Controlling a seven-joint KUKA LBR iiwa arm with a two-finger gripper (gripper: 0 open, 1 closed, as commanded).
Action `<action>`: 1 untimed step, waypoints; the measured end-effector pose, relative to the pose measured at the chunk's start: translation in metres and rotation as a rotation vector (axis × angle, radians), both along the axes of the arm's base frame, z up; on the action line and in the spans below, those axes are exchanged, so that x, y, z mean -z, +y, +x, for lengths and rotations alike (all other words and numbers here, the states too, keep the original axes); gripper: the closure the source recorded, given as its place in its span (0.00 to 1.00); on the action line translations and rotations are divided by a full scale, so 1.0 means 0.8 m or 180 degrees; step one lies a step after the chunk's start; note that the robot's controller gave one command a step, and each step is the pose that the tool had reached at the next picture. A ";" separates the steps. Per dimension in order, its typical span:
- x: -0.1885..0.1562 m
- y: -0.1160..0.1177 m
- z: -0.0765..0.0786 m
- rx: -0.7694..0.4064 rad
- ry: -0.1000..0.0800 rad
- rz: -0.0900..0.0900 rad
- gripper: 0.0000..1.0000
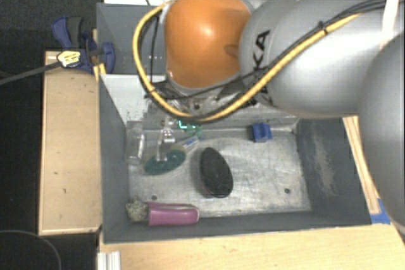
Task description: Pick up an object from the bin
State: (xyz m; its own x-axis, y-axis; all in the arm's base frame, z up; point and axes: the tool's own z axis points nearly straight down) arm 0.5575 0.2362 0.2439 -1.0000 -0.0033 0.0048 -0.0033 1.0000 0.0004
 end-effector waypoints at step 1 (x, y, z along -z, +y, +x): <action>0.121 -0.073 -0.006 -0.0517 0.0001 -0.0005 0.00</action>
Offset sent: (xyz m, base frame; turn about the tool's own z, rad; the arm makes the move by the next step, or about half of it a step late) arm -0.0044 -0.0557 -0.0938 -0.1655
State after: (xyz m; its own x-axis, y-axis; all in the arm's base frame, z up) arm 0.5524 0.1779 0.1468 -0.9863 -0.1650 0.0052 -0.1650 0.9863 -0.0011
